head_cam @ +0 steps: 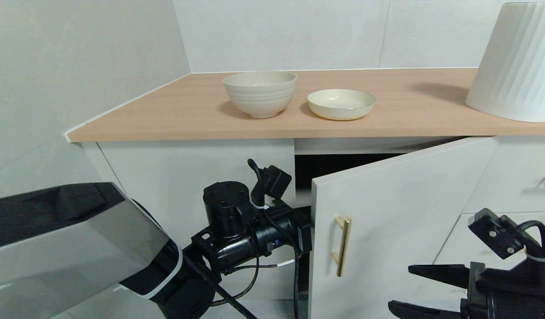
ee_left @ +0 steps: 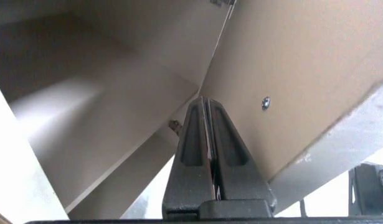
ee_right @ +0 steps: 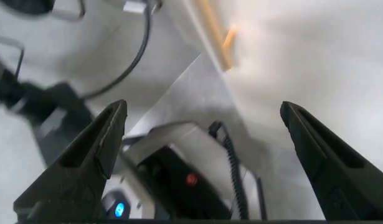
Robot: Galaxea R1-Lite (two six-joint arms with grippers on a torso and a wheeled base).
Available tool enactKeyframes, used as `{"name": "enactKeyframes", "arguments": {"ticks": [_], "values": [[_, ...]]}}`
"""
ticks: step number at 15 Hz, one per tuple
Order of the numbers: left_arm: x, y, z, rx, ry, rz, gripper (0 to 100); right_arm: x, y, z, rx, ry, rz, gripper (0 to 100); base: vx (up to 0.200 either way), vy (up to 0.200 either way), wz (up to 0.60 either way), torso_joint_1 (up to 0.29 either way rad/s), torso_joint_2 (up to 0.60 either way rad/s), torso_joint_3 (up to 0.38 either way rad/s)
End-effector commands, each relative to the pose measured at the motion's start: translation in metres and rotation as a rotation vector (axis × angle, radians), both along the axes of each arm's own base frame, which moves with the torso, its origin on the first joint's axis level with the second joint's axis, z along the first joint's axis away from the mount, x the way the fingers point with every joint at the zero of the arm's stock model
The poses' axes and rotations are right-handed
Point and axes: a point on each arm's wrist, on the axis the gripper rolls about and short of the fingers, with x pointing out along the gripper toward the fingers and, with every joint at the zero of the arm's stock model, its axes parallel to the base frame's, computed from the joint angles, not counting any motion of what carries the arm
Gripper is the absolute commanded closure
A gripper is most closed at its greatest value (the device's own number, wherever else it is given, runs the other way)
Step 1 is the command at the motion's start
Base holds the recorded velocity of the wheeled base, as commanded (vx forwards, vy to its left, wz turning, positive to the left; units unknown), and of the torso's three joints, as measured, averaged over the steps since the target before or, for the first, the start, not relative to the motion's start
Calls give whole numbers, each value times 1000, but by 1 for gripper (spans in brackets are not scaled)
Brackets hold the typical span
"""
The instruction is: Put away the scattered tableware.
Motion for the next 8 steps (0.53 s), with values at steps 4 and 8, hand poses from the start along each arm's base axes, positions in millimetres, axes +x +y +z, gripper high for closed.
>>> {"name": "enactKeyframes", "arguments": {"ticks": [4, 8], "values": [[-1, 0, 2, -10, 7, 0, 100, -8, 1, -4, -8, 9, 36, 0, -200, 0, 0, 4, 8, 2], [1, -3, -2, -3, 15, -5, 100, -11, 3, -6, -13, 15, 53, 0, -100, 0, 0, -2, -1, 4]]}}
